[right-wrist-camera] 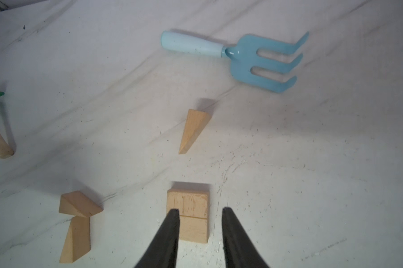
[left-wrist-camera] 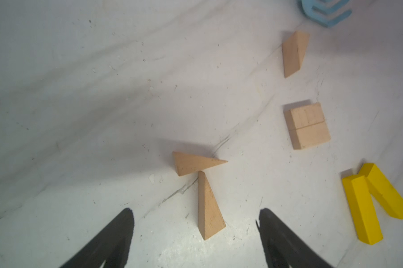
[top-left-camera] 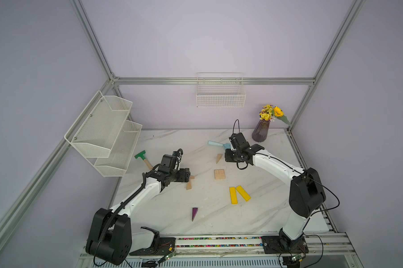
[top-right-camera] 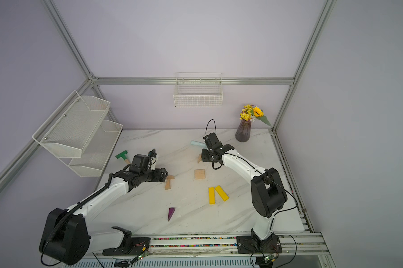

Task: Assemble a small pinwheel with building blocks
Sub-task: Adjust the building block at the center of the board, then pick up the building block from the center of the board.

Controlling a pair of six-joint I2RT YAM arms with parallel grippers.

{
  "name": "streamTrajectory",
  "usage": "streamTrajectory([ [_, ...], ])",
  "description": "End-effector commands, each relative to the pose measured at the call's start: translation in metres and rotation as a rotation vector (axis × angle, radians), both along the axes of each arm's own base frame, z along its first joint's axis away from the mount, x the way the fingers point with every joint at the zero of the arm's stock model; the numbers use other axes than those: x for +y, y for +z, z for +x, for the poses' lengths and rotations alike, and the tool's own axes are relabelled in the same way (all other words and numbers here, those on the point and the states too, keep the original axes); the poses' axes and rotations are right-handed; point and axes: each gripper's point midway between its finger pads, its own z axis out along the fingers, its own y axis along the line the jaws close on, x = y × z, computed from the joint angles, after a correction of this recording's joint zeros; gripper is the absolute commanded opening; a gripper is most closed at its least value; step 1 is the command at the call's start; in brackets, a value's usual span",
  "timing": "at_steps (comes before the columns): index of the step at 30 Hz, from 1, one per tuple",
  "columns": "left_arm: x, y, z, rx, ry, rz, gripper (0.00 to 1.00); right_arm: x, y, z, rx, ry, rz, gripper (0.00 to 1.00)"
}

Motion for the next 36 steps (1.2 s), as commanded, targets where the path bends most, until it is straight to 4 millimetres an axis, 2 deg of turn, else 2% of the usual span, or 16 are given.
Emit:
streamTrajectory([
  [1,-0.006,-0.006,-0.003,0.064,-0.028,0.047,0.82,-0.007,0.001,-0.005,-0.013,-0.03,0.045,0.35],
  [7,-0.033,-0.033,0.0,0.166,-0.102,0.076,0.69,-0.02,-0.004,-0.016,-0.002,-0.052,0.058,0.35],
  [13,-0.041,-0.055,-0.006,0.248,-0.147,0.207,0.52,-0.025,-0.003,-0.022,0.002,-0.062,0.071,0.35],
  [18,-0.041,-0.061,-0.012,0.266,-0.152,0.259,0.35,-0.027,-0.004,-0.024,0.004,-0.073,0.072,0.35],
  [26,-0.055,-0.076,-0.016,0.276,-0.261,0.264,0.07,-0.028,-0.011,-0.024,0.024,-0.081,0.069,0.35],
  [36,-0.109,-0.059,-0.006,0.161,-0.575,0.226,0.01,-0.032,-0.018,-0.017,0.036,-0.087,0.057,0.35],
])
